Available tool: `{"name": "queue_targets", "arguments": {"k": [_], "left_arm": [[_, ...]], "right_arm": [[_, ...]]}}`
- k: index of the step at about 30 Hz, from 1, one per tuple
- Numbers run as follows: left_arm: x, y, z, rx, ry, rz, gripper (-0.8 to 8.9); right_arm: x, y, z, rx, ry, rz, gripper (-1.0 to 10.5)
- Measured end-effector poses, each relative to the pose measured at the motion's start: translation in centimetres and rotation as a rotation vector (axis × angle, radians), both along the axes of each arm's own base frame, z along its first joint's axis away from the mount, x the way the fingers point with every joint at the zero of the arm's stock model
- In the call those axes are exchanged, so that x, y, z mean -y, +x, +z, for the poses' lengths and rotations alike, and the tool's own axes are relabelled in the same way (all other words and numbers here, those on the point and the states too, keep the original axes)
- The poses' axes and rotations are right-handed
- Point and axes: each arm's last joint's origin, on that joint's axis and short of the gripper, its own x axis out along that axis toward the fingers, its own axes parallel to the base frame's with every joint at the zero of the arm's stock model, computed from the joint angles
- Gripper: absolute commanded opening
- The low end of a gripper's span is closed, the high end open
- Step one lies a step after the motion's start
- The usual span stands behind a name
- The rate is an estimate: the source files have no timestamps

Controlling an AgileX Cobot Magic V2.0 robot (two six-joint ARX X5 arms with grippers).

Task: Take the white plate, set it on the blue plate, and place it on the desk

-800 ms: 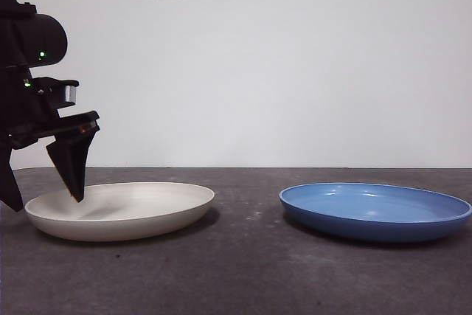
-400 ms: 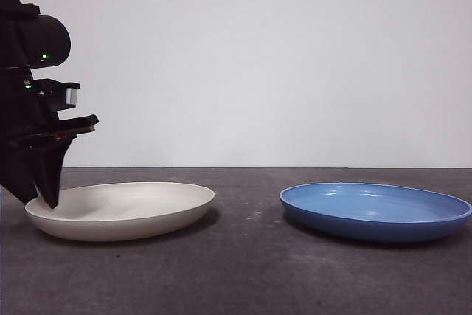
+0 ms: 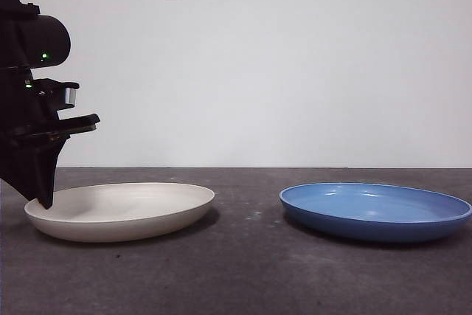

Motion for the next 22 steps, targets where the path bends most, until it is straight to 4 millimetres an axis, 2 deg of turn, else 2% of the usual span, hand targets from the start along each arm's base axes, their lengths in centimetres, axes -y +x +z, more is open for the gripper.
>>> {"name": "queue_targets", "arguments": {"k": [7,10,16,22], "left_arm": [[0.0,0.0,0.1,0.003,-0.009,0.023,0.10],[0.0,-0.2,0.9,0.024,-0.028,0.019,0.10],[0.4,-1.5,5.5,0.150,-0.128,0.002,0.10],[3.2,-2.4,10.4,0.286,-0.191,-0.076,0.10]], "right_arm": [[0.0,0.0,0.0,0.000,0.000,0.000,4.0],[0.0,0.0,0.0,0.000,0.000,0.000,4.0],[0.0,0.0,0.0,0.000,0.000,0.000,4.0],[0.0,0.0,0.0,0.001,0.002,-0.004,4.0]]}}
